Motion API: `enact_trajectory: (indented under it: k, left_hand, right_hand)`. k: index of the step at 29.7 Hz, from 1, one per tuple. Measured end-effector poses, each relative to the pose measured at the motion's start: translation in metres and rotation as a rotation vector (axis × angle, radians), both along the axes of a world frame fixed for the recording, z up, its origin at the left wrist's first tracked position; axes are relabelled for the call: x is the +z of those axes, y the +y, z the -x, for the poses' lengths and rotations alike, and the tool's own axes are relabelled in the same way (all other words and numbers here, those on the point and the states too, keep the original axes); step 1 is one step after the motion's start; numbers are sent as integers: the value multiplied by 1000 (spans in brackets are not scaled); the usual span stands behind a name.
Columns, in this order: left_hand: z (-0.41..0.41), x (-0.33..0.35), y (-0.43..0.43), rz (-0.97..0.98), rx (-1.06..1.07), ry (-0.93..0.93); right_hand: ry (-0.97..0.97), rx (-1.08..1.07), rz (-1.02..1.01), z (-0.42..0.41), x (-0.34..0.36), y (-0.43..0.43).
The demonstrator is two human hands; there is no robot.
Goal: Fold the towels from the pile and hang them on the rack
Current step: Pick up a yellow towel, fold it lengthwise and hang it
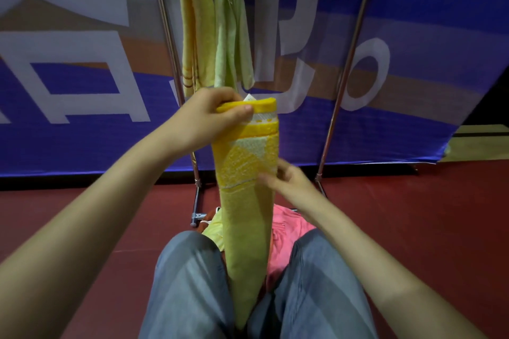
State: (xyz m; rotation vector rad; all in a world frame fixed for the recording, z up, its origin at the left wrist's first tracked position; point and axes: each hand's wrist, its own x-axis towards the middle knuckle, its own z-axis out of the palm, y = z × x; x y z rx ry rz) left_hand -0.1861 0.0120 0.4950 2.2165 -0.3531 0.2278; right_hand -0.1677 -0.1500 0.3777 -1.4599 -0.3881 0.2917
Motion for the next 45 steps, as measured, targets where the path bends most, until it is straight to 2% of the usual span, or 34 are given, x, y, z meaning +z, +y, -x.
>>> enact_trajectory:
  k: [2, 5, 7, 11, 14, 17, 22, 25, 30, 32, 33, 35, 37, 39, 42, 45]
  left_hand:
    - [0, 4, 1, -22, 17, 9]
    - [-1, 8, 5, -165, 33, 119]
    - [-3, 9, 9, -216, 68, 130]
    - [-7, 16, 15, -139, 161, -16]
    - [-6, 26, 18, -74, 183, -87]
    - [-3, 37, 22, -67, 227, -161]
    - [1, 34, 35, -155, 289, -205]
    - [3, 10, 45, -246, 349, -128]
    - [4, -51, 47, -520, 334, 196]
    - [5, -76, 35, -555, 250, 302]
    - [8, -85, 29, -487, 192, 354]
    - [10, -93, 10, -207, 34, 417]
    - [15, -90, -9, 47, -101, 418]
    - [18, -86, -20, 216, -181, 423]
    - [21, -80, -24, 328, -204, 442]
    - [21, -74, -23, 305, -245, 423]
  right_hand:
    - [17, -1, 64, 2, -13, 1]
    - [-14, 19, 85, 2, -15, 6]
    - [-27, 52, 70, 2, -14, 10]
    - [54, 70, 24, 0, -19, 12]
    - [121, 108, 148, 2, -42, 9]
    - [195, 170, 304, 6, -76, 4]
    - [240, 90, 326, 9, -106, -2]
    - [263, 118, 307, 10, -103, -8]
    - [244, 156, 221, 4, -69, -22]
    - [240, 196, 178, 3, -48, -25]
    - [239, 218, 148, 3, -38, -23]
    - [217, 244, 117, 4, -15, -24]
    - [190, 288, 94, 6, 3, -24]
    - [185, 319, 76, 7, 18, -25]
    - [188, 361, 99, 8, 31, -28]
    - [183, 427, 113, 8, 36, -29]
